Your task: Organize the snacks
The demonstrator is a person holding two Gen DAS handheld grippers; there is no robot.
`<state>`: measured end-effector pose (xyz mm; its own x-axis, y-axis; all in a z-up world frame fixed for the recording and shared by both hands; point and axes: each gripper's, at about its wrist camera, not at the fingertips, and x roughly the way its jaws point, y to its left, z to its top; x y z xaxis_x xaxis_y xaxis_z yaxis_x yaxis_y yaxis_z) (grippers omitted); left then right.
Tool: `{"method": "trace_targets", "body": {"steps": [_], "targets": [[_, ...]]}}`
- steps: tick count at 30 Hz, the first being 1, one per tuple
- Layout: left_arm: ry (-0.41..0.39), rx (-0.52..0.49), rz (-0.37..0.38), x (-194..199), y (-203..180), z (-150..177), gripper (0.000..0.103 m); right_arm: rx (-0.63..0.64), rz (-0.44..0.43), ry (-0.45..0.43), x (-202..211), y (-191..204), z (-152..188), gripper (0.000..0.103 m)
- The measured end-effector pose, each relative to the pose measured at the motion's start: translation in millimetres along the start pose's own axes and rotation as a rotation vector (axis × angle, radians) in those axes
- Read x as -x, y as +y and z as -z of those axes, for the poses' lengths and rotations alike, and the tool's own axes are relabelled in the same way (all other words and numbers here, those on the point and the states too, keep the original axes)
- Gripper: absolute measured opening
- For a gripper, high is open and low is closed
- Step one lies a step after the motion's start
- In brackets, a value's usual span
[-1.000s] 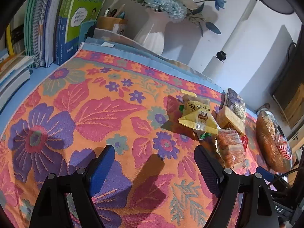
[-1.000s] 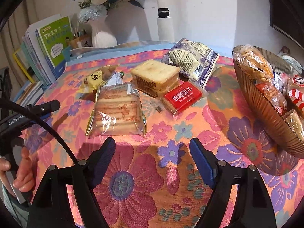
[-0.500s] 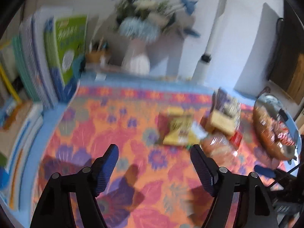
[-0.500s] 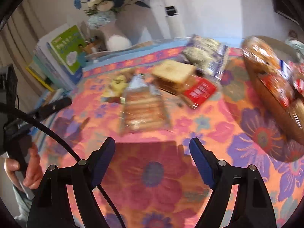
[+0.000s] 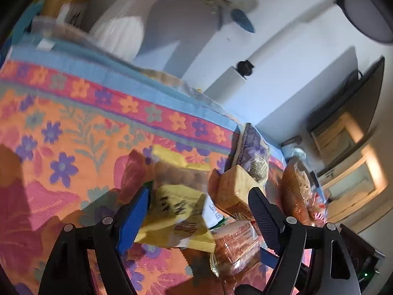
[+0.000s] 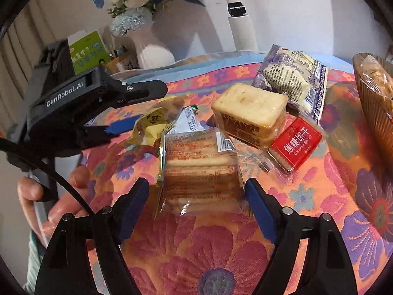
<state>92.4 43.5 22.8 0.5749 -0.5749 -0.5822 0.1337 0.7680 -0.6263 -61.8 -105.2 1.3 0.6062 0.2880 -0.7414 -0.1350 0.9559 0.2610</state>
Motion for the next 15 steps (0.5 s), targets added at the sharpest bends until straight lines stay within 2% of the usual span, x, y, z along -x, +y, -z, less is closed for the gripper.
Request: {"method": "trace_targets", "body": {"steps": [3,6,8,9,10,11,12,15], "targets": [[0.004,-0.006,-0.003,-2.4,-1.7,0.6,0.079,0.014,0.013,-0.003,-2.4,4.0,-0.4,0.08],[0.017,-0.048,-0.058,-10.1,-10.2,2.8,0.079,0.033,0.035,0.006,-6.4,9.4,-1.6,0.08],[0.021,-0.09,-0.128,-11.2,-15.4,7.3,0.079,0.036,0.031,0.005,-7.2,11.3,-2.6,0.08],[0.027,-0.108,-0.163,-13.1,-16.7,9.5,0.075,0.035,0.03,0.005,-7.2,11.3,-3.3,0.08],[0.036,-0.12,-0.202,-16.0,-17.3,11.9,0.064,0.033,0.03,0.006,-8.0,11.2,-3.5,0.08],[0.036,-0.126,-0.234,-16.9,-15.7,13.6,0.058,0.031,0.029,0.01,-8.1,8.8,-3.1,0.078],[0.027,-0.128,-0.262,-14.9,-15.2,14.8,0.049,0.03,0.029,0.007,-7.7,8.4,-2.8,0.068],[0.024,-0.093,-0.235,-5.9,-7.3,15.7,0.045,0.024,0.016,-0.003,-3.0,6.6,-0.2,0.058]]}}
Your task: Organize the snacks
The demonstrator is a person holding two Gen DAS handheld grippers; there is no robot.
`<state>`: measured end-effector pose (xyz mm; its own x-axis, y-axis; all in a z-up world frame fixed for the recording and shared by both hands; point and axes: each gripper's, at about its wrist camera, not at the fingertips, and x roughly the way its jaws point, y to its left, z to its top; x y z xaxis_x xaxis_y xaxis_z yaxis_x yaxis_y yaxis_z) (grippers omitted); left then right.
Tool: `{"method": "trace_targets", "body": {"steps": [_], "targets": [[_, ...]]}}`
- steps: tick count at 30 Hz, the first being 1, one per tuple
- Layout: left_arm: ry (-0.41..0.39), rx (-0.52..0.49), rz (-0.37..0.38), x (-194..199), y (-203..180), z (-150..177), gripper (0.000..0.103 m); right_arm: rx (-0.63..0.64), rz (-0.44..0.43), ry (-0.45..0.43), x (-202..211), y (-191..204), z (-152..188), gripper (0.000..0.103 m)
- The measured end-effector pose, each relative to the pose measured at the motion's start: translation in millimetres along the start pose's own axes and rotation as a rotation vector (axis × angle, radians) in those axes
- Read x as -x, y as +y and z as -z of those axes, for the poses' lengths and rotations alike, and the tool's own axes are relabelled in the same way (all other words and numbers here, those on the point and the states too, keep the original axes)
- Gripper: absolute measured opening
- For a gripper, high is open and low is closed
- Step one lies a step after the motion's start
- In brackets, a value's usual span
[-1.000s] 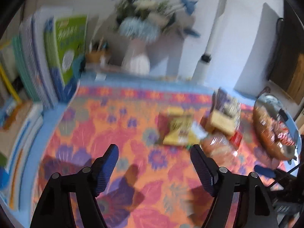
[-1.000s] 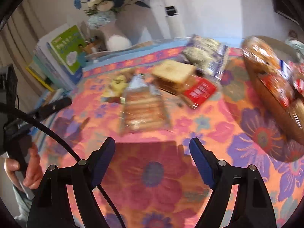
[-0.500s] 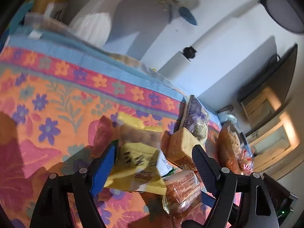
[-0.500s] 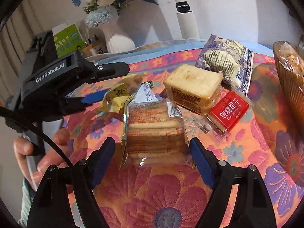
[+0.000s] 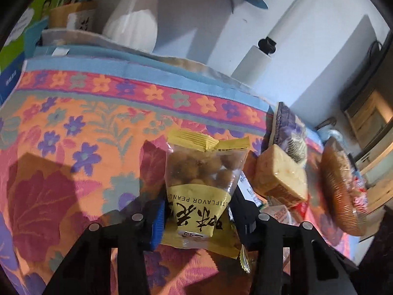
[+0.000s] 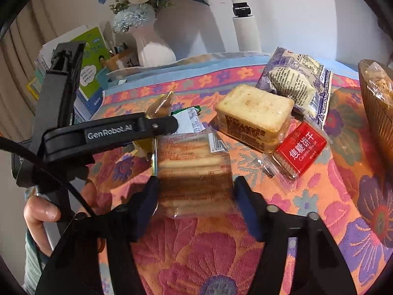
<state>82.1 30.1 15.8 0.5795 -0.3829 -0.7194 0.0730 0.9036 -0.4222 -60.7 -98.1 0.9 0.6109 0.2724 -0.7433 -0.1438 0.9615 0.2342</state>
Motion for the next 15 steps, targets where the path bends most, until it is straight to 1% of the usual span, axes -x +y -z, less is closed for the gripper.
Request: {"method": "trace_targets", "body": {"steps": [3,6,9,10,13,15], "targets": [[0.01,0.021,-0.04,12.0,7.3,7.4,0.044,0.001,-0.009,-0.005,8.3,-0.8,3.4,0.056],[0.023,0.026,-0.052,29.8,12.9,28.5,0.044,0.023,0.031,-0.008,22.8,-3.2,13.2,0.056],[0.064,-0.027,-0.088,41.9,6.0,53.6,0.044,0.053,0.088,-0.03,47.7,-11.8,31.2,0.056],[0.087,-0.065,-0.099,46.8,-0.3,61.6,0.044,0.052,0.102,-0.044,56.8,-16.6,36.1,0.056],[0.094,-0.128,-0.086,52.6,-14.6,74.7,0.044,0.025,0.117,-0.115,84.2,-32.3,43.3,0.056],[0.086,-0.154,-0.07,49.0,-23.2,79.5,0.045,0.015,0.132,-0.136,90.8,-40.5,40.8,0.056]]}}
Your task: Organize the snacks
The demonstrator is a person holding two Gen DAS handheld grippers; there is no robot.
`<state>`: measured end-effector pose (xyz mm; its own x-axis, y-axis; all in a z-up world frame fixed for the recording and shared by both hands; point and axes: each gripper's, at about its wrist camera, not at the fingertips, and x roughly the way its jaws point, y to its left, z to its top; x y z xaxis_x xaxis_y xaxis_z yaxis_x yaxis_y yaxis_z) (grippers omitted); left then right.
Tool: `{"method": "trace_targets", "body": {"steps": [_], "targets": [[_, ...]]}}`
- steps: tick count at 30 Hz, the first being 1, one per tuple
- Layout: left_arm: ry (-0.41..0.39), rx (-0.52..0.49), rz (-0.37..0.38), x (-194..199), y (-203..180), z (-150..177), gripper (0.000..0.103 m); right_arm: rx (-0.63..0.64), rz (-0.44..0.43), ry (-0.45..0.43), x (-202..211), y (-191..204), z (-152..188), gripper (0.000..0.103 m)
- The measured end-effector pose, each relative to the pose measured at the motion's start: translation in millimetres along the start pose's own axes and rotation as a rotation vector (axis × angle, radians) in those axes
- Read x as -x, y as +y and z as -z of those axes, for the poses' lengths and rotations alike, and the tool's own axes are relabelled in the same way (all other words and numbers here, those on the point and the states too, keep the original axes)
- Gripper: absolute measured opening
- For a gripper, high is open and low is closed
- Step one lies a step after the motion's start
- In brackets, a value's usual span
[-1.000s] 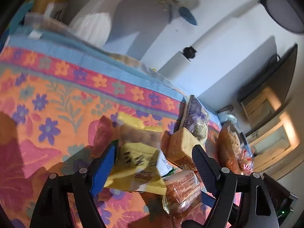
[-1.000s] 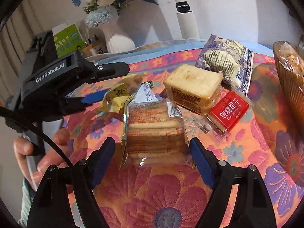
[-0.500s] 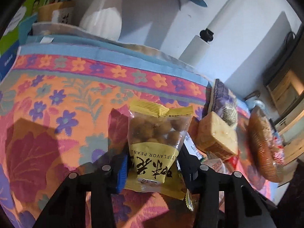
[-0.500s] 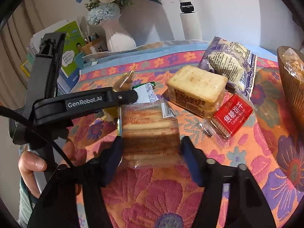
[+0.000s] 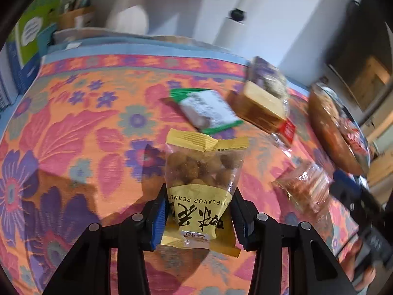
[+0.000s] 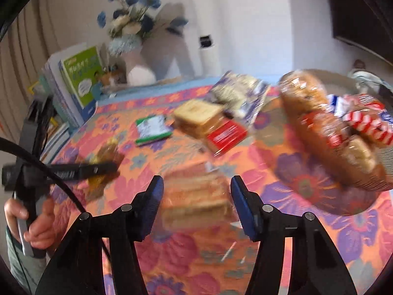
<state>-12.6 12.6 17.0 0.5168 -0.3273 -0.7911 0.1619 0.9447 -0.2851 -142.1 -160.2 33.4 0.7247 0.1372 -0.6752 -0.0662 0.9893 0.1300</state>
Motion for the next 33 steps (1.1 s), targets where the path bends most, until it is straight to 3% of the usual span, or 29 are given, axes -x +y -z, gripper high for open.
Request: {"method": "trace_targets", "body": {"steps": [3,6,7,9,12,15,17,19,21,22,28,30,33], "targets": [[-0.002,-0.004,0.018,-3.2,-1.5,6.2,0.054,0.012,0.019,0.003,-6.3,-5.9,-2.7,0.057],[-0.029,0.009,0.088,3.8,5.1,11.4,0.071,-0.005,0.0,0.025,-12.0,-10.7,0.7,0.066],[-0.047,0.018,0.098,5.9,7.7,11.6,0.073,-0.006,-0.017,0.028,-12.4,-11.7,-0.4,0.068],[-0.069,0.036,0.075,6.0,11.5,12.7,0.073,-0.003,-0.04,0.009,-8.5,-13.6,-1.3,0.086],[-0.065,0.03,0.054,0.4,8.6,13.3,0.073,0.017,-0.079,0.005,-5.9,-11.3,0.9,0.086],[-0.056,-0.006,0.006,-2.5,0.2,14.8,0.073,0.034,-0.068,0.061,-14.2,-7.5,2.6,0.087],[-0.055,-0.044,-0.064,-5.8,-10.4,15.4,0.071,0.045,-0.071,0.096,-19.5,-4.8,3.5,0.087],[-0.059,-0.063,-0.103,-7.7,-14.9,15.7,0.06,0.054,-0.058,0.12,-23.8,-2.5,5.0,0.087],[-0.067,-0.055,-0.077,-6.1,-11.2,16.2,0.047,0.061,-0.053,0.166,-31.1,-0.9,7.2,0.088],[-0.069,-0.04,-0.064,-5.3,-7.7,16.0,0.045,0.066,-0.048,0.192,-35.6,0.1,7.9,0.088],[-0.08,0.006,-0.021,-2.8,1.2,15.9,0.044,0.089,-0.036,0.204,-40.1,4.6,10.9,0.084],[-0.081,0.002,-0.027,-2.5,-0.1,16.5,0.044,0.084,-0.041,0.198,-39.9,4.0,11.3,0.072],[-0.084,-0.003,-0.036,-2.5,-1.6,17.2,0.044,0.089,-0.05,0.175,-37.1,4.2,10.2,0.063]]}}
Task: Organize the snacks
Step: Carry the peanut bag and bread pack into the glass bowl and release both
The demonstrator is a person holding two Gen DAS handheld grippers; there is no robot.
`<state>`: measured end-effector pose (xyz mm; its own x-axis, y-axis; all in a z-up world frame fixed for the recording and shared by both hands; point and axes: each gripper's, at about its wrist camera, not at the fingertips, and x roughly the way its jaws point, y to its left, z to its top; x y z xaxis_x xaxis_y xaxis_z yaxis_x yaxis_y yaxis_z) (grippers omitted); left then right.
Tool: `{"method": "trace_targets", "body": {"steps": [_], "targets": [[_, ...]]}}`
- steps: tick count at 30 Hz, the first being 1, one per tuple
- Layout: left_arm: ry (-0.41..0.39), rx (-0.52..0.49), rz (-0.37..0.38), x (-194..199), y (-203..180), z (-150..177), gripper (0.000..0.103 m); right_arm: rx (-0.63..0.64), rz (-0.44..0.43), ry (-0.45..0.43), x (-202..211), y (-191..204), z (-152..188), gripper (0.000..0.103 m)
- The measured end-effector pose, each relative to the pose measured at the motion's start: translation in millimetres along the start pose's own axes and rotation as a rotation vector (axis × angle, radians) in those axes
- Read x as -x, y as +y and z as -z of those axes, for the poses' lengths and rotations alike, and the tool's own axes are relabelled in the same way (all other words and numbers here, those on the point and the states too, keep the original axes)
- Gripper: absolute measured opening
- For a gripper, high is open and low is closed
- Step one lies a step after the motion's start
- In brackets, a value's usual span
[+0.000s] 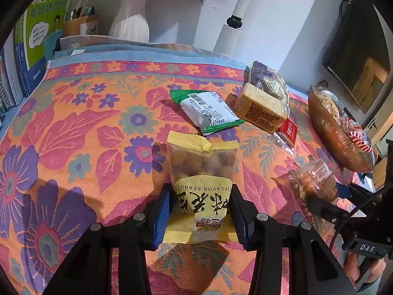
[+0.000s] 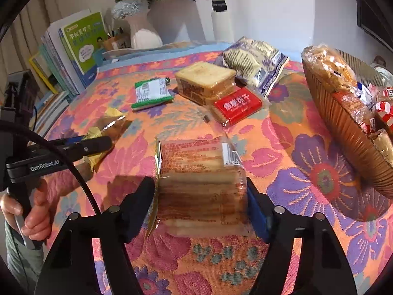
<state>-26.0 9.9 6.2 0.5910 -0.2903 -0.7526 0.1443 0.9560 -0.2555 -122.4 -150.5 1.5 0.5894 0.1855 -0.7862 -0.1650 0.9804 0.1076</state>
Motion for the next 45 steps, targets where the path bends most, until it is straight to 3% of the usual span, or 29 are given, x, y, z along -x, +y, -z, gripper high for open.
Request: {"method": "trace_targets", "body": {"steps": [3,7,12,17,21,24,29,32,34,35,36,37,41,45], "targets": [[-0.022,-0.011,-0.028,4.0,-1.9,1.0,0.043,0.043,-0.01,-0.03,5.2,6.8,-1.0,0.057],[-0.053,-0.029,-0.073,13.0,-7.4,-2.1,0.042,0.102,0.002,-0.079,15.7,20.0,0.7,0.057],[-0.101,-0.034,-0.031,35.9,-20.0,-19.1,0.042,0.088,-0.05,-0.126,36.2,22.7,3.5,0.057],[-0.126,-0.087,0.058,44.2,-62.2,-48.3,0.042,0.057,-0.04,-0.226,79.3,10.8,-7.6,0.057],[-0.109,-0.164,0.132,34.4,-114.0,-74.2,0.042,-0.02,0.046,-0.327,119.9,-26.5,-24.6,0.057],[-0.101,-0.228,0.206,23.4,-161.8,-91.5,0.042,-0.145,0.126,-0.36,144.6,-67.7,-40.9,0.057],[-0.065,-0.29,0.279,-1.0,-217.2,-107.4,0.042,-0.333,0.194,-0.401,166.3,-133.7,-66.2,0.057],[-0.044,-0.314,0.317,-15.2,-241.4,-112.4,0.042,-0.381,0.232,-0.415,168.7,-158.4,-78.8,0.057],[-0.051,-0.327,0.327,-22.5,-256.0,-115.7,0.043,-0.399,0.24,-0.423,167.4,-167.6,-86.5,0.06],[-0.059,-0.336,0.326,-26.0,-262.4,-118.0,0.043,-0.408,0.245,-0.427,165.0,-172.4,-90.1,0.068],[-0.072,-0.343,0.308,-28.8,-266.8,-120.7,0.051,-0.417,0.25,-0.415,160.5,-177.4,-94.1,0.079],[-0.087,-0.343,0.287,-29.8,-267.6,-122.5,0.061,-0.433,0.261,-0.397,157.5,-182.2,-94.7,0.079],[-0.111,-0.325,0.291,-21.4,-250.2,-123.5,0.062,-0.493,0.21,-0.396,157.0,-192.1,-83.0,0.079],[-0.141,-0.273,0.27,1.5,-208.1,-119.9,0.062,-0.465,0.21,-0.378,160.0,-179.7,-70.7,0.079]]}}
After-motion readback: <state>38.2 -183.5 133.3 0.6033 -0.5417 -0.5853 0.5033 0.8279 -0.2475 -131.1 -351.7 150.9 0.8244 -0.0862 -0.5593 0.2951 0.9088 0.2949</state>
